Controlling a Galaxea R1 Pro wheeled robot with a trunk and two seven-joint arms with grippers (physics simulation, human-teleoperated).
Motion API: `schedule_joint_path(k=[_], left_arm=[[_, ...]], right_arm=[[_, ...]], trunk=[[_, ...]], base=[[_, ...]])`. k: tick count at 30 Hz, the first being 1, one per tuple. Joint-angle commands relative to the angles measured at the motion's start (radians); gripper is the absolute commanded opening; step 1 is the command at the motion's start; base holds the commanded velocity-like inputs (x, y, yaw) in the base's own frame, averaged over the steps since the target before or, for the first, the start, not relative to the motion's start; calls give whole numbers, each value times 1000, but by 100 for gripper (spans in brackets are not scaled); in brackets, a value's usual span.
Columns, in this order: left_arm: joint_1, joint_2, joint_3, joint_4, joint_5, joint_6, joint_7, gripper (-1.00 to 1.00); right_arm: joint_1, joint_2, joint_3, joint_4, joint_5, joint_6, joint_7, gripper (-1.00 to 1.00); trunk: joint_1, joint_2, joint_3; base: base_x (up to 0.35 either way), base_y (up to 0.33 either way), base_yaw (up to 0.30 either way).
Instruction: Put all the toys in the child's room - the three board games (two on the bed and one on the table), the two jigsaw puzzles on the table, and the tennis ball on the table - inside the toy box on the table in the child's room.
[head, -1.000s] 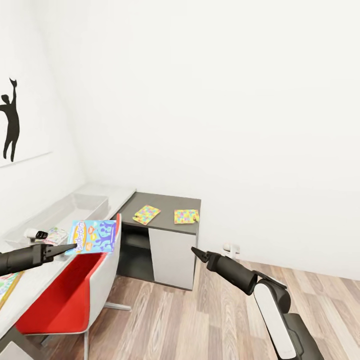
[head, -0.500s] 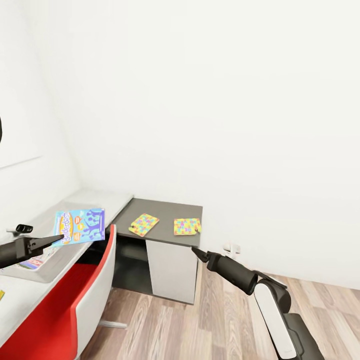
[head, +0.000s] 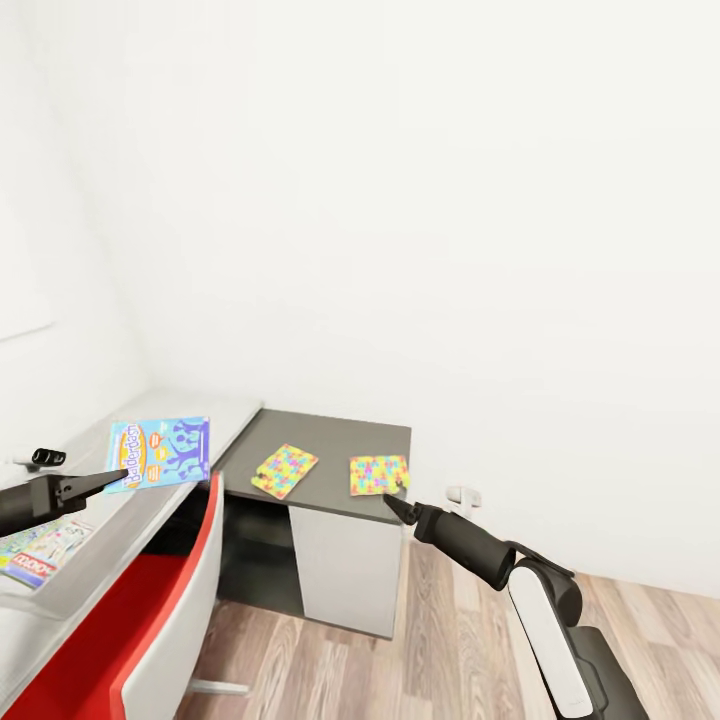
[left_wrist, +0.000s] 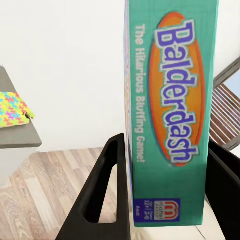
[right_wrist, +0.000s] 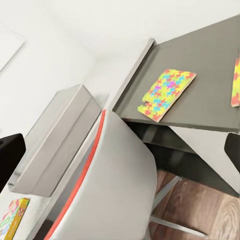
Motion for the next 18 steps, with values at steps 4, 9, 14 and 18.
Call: schedule_joint_path(k=[4,9,14,18], left_arm=[[-1,0,0,0,1,9,-4,-100],[-1,0,0,0,1,8,-4,-100],[-1,-2,-2,0,1,8,-4,-100],[-1,-3,-2,0,1,8,-4,-100]], right_arm=[[-1,1,-1,-1,0,5,2,100],[-1,1,-1,-1,-1,5,2,100],[-1,1,-1,-1,-1,5,2,100],[-1,1,-1,-1,-1,5,2,100]], trunk=[[1,-1,-1],[1,-1,2],[1,-1,3],[1,-1,3]], base=[[310,38,-145],[321,7,-236],[323,4,-140],[322,71,-23]])
